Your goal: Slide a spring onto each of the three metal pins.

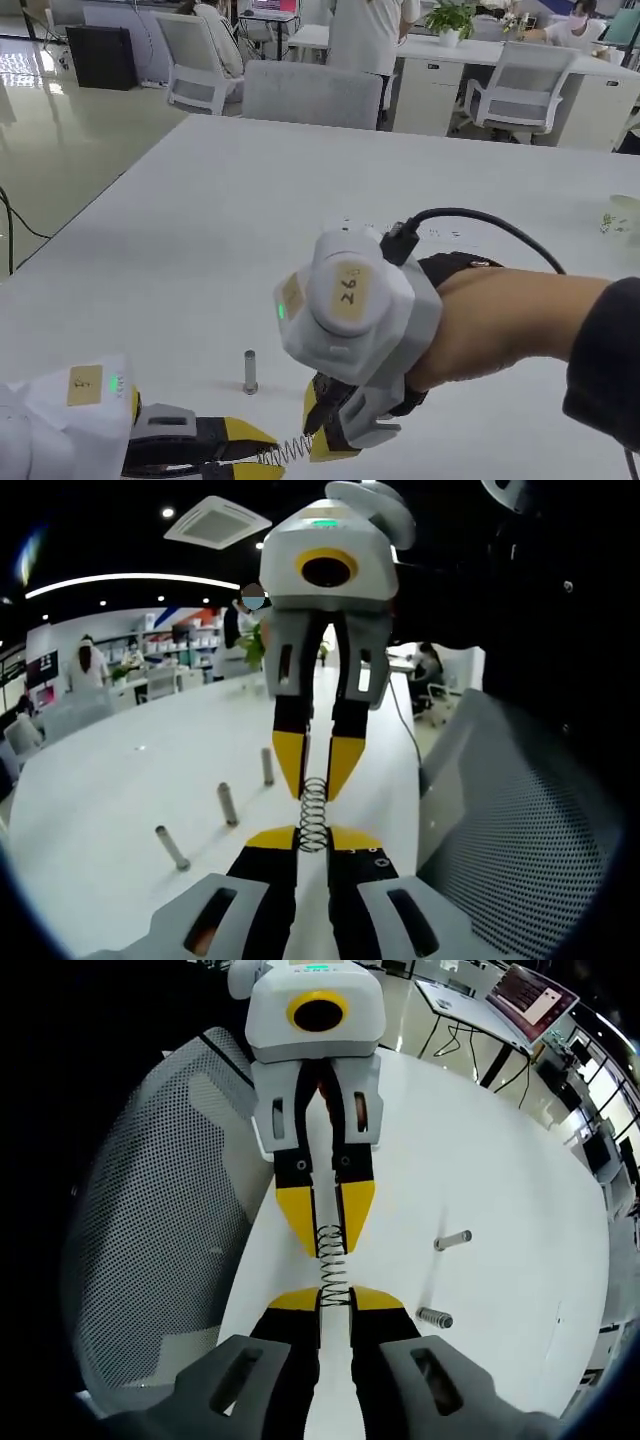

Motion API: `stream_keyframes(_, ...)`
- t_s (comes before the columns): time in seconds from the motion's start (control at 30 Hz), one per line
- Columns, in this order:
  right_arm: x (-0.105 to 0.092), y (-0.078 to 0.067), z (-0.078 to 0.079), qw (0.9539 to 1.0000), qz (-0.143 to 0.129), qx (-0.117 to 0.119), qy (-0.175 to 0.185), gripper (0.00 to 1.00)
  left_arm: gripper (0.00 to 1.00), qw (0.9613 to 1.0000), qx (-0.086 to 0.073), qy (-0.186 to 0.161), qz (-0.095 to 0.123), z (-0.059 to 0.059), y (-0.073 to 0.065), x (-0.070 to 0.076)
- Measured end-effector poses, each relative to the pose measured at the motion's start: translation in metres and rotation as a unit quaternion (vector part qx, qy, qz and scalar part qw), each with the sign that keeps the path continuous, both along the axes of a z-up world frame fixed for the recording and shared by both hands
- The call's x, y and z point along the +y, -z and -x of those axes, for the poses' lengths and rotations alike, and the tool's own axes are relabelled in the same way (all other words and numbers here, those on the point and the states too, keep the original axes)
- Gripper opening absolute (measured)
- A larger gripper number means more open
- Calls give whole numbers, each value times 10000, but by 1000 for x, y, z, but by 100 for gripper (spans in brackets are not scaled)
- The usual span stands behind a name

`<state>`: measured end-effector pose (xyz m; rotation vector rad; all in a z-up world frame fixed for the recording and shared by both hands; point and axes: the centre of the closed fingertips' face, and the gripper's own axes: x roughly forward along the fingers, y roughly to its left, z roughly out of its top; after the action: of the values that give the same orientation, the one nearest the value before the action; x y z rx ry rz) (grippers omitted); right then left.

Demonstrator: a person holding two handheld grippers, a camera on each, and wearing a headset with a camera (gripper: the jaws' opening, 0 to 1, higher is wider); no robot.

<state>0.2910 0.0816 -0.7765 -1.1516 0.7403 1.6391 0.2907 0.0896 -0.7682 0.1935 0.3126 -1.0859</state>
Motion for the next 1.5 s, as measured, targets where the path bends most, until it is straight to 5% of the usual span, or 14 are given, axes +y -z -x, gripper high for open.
stream_keyframes(1.5, 19, -36, 4, 9989, -425, -197, -43, 7, 2, 9997, -144, 41, -174, -9, -2, -1)
